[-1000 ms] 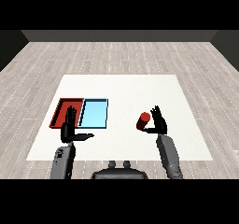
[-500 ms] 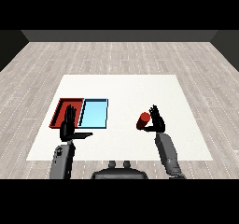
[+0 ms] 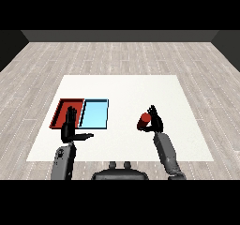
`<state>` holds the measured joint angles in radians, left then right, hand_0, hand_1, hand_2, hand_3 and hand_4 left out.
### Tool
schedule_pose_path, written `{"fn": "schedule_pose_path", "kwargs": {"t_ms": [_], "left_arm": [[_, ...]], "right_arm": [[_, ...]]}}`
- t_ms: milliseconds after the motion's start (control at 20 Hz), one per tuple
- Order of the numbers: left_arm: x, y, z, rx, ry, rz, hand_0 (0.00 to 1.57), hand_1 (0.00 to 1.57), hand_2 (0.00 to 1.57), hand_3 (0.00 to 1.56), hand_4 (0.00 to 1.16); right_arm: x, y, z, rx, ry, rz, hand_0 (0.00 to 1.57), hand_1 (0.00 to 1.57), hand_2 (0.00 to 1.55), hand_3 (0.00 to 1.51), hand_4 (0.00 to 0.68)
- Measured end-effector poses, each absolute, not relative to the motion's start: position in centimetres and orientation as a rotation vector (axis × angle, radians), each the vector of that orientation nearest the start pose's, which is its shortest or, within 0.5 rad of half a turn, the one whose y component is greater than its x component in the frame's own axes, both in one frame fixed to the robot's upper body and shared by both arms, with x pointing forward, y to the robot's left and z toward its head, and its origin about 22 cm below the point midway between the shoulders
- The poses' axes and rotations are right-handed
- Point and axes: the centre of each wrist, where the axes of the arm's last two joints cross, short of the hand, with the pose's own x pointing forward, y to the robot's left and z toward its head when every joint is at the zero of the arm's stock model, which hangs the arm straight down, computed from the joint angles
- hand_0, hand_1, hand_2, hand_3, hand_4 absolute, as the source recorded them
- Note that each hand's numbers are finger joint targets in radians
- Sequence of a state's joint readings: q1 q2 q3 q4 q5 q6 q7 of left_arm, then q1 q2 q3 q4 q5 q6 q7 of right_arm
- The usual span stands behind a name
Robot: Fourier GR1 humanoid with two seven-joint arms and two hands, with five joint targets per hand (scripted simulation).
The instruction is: Pick the red can and put it in the red box
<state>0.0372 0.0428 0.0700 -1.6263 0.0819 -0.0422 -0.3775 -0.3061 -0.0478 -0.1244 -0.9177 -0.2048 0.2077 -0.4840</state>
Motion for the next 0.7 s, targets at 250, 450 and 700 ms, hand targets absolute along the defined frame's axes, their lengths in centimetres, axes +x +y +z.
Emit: {"fn": "schedule_pose_path", "kwargs": {"t_ms": [250, 450, 700], "left_arm": [[23.9, 25.9, 0.7, 0.011, -1.976, 0.057, 0.00, 0.00, 0.00, 0.00, 0.00], [23.8, 25.9, 0.9, 0.012, -1.981, 0.056, 0.00, 0.00, 0.00, 0.00, 0.00], [23.5, 26.3, 1.2, 0.021, -1.983, 0.060, 0.00, 0.00, 0.00, 0.00, 0.00]], "right_arm": [[30.2, -23.8, -7.5, 0.261, -1.689, -0.109, 0.00, 0.00, 0.00, 0.00, 0.000], [31.0, -23.2, -7.5, 0.265, -1.683, -0.117, 0.00, 0.00, 0.00, 0.00, 0.000], [31.4, -22.3, -6.7, 0.261, -1.671, -0.119, 0.00, 0.00, 0.00, 0.00, 0.000]]}}
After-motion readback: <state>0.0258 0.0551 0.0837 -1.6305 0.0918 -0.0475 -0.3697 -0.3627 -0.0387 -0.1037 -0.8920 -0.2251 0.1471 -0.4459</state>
